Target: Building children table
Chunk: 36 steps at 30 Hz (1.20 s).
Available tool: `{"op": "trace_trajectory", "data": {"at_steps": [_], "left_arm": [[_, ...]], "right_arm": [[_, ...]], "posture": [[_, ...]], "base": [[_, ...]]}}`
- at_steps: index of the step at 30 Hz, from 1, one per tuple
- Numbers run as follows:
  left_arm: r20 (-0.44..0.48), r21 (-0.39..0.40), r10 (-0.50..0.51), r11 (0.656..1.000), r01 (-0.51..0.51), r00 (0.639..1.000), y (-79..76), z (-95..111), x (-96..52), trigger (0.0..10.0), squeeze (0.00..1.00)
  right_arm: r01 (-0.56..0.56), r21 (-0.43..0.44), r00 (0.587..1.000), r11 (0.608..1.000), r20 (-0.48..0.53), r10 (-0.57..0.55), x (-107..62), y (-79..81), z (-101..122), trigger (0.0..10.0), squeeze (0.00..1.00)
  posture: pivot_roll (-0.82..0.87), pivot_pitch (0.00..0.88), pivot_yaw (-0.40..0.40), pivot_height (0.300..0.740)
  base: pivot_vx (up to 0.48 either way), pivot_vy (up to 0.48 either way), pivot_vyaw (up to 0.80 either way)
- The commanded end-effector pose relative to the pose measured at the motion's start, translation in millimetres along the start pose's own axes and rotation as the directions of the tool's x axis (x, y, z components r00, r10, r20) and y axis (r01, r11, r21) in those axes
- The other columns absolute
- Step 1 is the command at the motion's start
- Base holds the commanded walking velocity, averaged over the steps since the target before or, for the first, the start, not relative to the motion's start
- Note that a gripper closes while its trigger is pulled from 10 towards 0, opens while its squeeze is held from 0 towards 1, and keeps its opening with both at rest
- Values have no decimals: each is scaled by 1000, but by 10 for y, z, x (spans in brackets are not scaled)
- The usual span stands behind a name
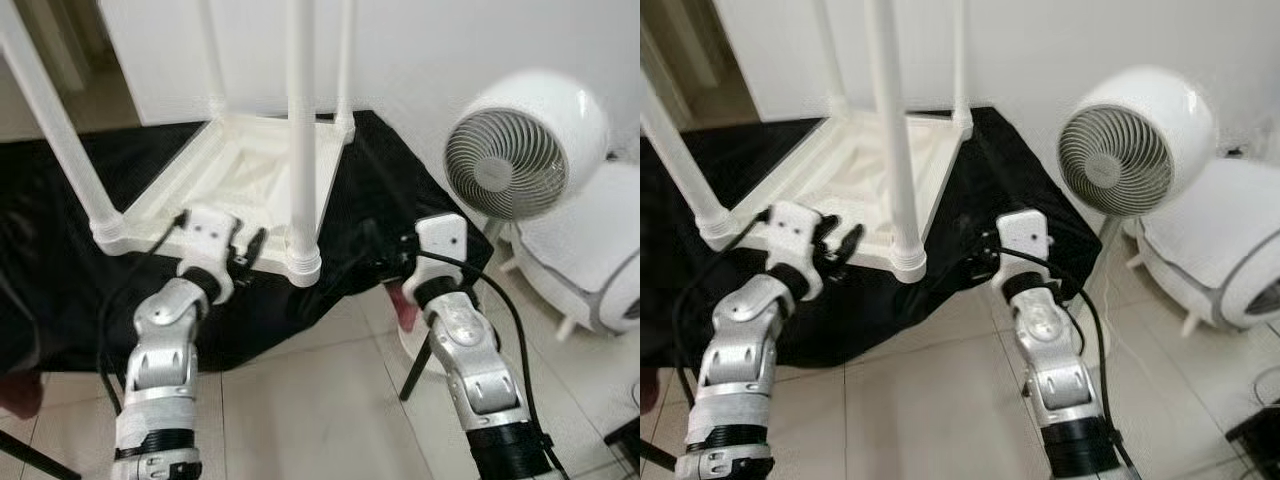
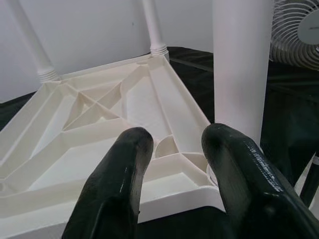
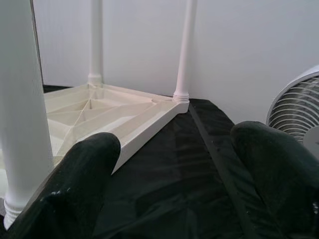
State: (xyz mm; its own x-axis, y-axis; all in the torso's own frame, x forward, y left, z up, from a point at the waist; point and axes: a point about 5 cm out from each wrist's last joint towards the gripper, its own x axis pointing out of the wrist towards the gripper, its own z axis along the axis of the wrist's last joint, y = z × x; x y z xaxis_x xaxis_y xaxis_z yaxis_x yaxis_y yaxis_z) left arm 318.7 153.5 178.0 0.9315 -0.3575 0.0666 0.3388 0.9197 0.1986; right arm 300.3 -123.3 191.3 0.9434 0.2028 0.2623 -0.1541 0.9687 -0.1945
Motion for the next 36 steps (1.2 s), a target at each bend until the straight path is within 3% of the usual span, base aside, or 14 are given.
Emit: {"op": "trace_trajectory", "data": {"at_steps": [1, 15, 22, 26, 29, 36], "left_arm": [[-21, -1, 354, 935, -355, 935, 214, -42, -53, 10000, 0], [-31, 28, 343, 939, -342, 939, 186, -54, -42, 10000, 0], [-4, -40, 337, 941, -337, 942, 215, -34, -73, 10000, 0], [14, -62, 337, 940, -335, 942, 302, 7, -136, 10000, 0], [42, 11, 258, 966, -259, 965, 322, 90, -176, 10000, 0], [101, 52, 206, 976, -212, 973, 272, 301, -136, 10000, 0]], "right_arm": [[-19, 7, 1000, 1000, 17, 18, 18, 62, 31, 10000, 0], [-25, 9, 1000, 1000, 14, 24, 17, 73, 18, 10000, 0], [-92, -18, 996, 996, 18, 93, 37, 90, 59, 10000, 0], [-199, -28, 980, 979, 8, 200, 138, 117, 183, 10000, 0], [-380, -12, 925, 925, -3, 380, 284, 138, 331, 10000, 0], [-424, -8, 905, 906, -53, 423, 522, 8, 299, 10000, 0]], "posture": [[-83, 9, 20, 740], [-83, 8, 23, 740], [-86, 3, 27, 740], [-103, 18, 29, 740], [-100, 31, 24, 740], [-64, 58, 5, 740]], "base": [[0, 480, 0], [0, 34, 0], [0, 0, 0], [0, 0, 0], [0, 0, 0], [0, 0, 0]]}}
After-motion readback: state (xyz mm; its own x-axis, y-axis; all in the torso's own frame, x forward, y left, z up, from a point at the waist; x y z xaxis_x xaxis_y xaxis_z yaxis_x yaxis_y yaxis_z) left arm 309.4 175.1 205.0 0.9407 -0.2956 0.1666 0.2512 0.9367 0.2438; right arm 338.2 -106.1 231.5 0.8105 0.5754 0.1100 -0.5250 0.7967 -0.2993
